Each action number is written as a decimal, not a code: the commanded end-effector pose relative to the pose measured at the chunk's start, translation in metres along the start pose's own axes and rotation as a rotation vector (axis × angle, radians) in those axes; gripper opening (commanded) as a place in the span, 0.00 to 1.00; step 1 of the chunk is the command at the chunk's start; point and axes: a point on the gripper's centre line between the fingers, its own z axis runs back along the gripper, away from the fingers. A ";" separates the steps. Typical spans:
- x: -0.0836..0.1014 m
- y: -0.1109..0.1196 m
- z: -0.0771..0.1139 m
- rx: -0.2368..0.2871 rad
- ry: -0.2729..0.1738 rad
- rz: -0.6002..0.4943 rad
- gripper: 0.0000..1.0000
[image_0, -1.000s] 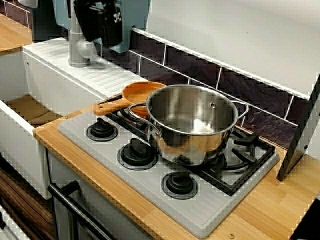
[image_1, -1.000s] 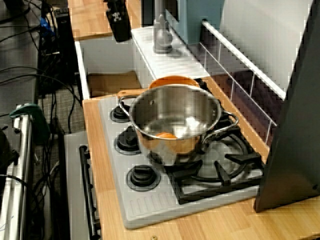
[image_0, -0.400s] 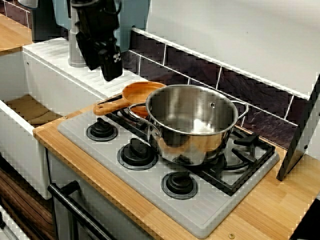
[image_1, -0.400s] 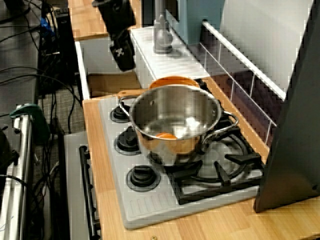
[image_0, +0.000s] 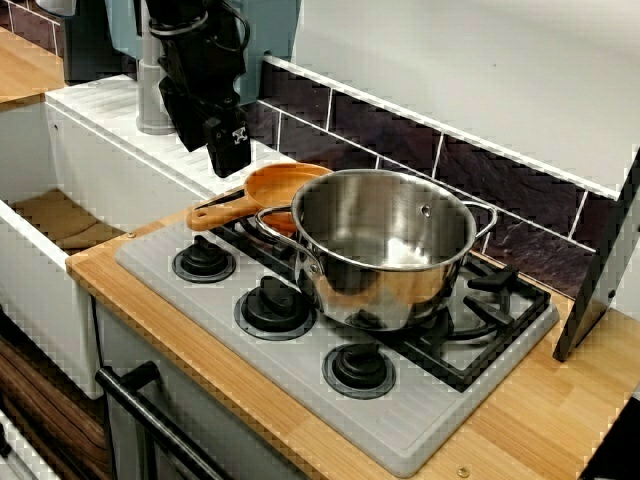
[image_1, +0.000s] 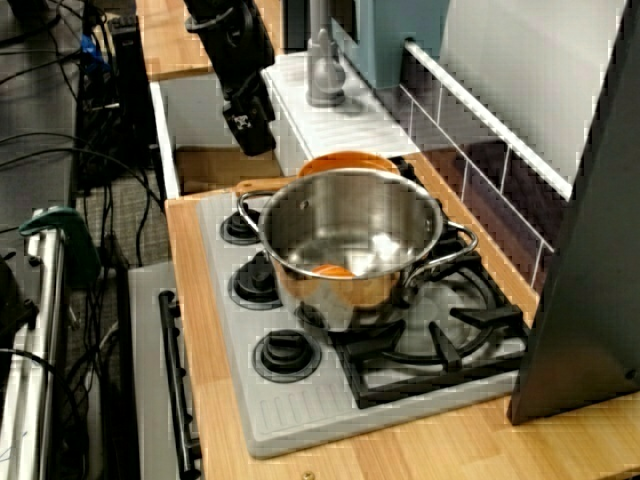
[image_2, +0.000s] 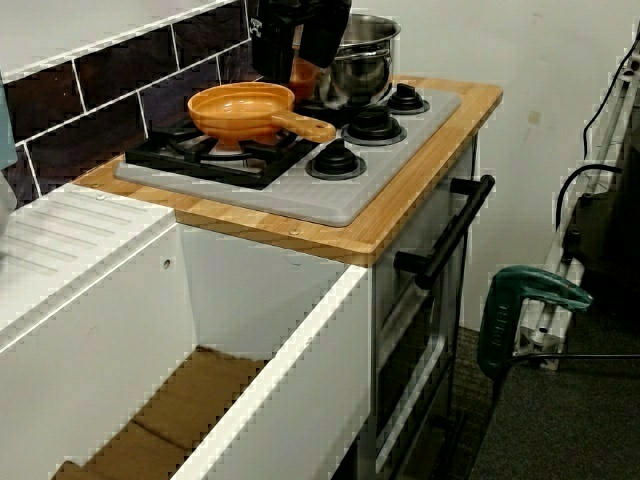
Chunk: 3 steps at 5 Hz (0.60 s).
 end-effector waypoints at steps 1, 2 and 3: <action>0.003 0.001 -0.017 0.003 0.021 -0.004 1.00; 0.000 -0.001 -0.027 0.011 0.036 -0.002 1.00; -0.003 -0.002 -0.033 0.016 0.047 -0.012 1.00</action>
